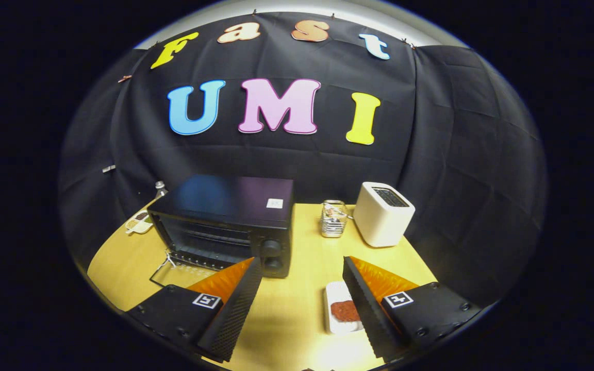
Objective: Open the toaster oven, put the food inside, and close the toaster oven door.
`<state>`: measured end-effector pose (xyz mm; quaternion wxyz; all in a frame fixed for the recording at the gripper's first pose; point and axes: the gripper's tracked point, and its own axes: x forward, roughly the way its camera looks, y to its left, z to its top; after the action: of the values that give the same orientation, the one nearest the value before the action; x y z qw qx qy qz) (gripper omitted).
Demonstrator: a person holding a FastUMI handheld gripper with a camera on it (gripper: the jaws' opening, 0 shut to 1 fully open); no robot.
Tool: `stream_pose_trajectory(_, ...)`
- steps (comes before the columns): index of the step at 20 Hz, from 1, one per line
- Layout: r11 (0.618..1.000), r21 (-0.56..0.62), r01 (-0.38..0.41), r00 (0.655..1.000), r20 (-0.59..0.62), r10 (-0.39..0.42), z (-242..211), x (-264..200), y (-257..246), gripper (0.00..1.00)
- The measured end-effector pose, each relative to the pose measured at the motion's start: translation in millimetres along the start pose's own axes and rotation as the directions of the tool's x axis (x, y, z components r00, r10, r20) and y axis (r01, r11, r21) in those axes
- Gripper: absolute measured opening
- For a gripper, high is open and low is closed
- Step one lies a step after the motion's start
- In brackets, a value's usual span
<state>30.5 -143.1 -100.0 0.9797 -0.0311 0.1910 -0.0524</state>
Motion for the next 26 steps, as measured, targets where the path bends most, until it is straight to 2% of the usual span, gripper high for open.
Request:
stream_pose_trajectory(6, 0.998, 0.045, -0.046, 0.991, -0.121, 0.051, -28, 30, -72, 0.98)
stream_pose_trajectory(12, 0.989, 0.087, -0.12, 0.955, -0.262, 0.139, -84, 56, -118, 0.98)
stream_pose_trajectory(16, 0.973, 0.154, -0.173, 0.921, -0.325, 0.215, -112, 68, -135, 0.97)
stream_pose_trajectory(21, 0.922, 0.311, -0.23, 0.858, -0.382, 0.343, -142, 80, -126, 0.96)
stream_pose_trajectory(22, 0.91, 0.343, -0.235, 0.844, -0.391, 0.366, -146, 80, -123, 0.88)
stream_pose_trajectory(24, 0.889, 0.386, -0.247, 0.821, -0.403, 0.403, -156, 80, -115, 0.85)
stream_pose_trajectory(26, 0.877, 0.422, -0.23, 0.79, -0.446, 0.421, -169, 79, -112, 0.69)
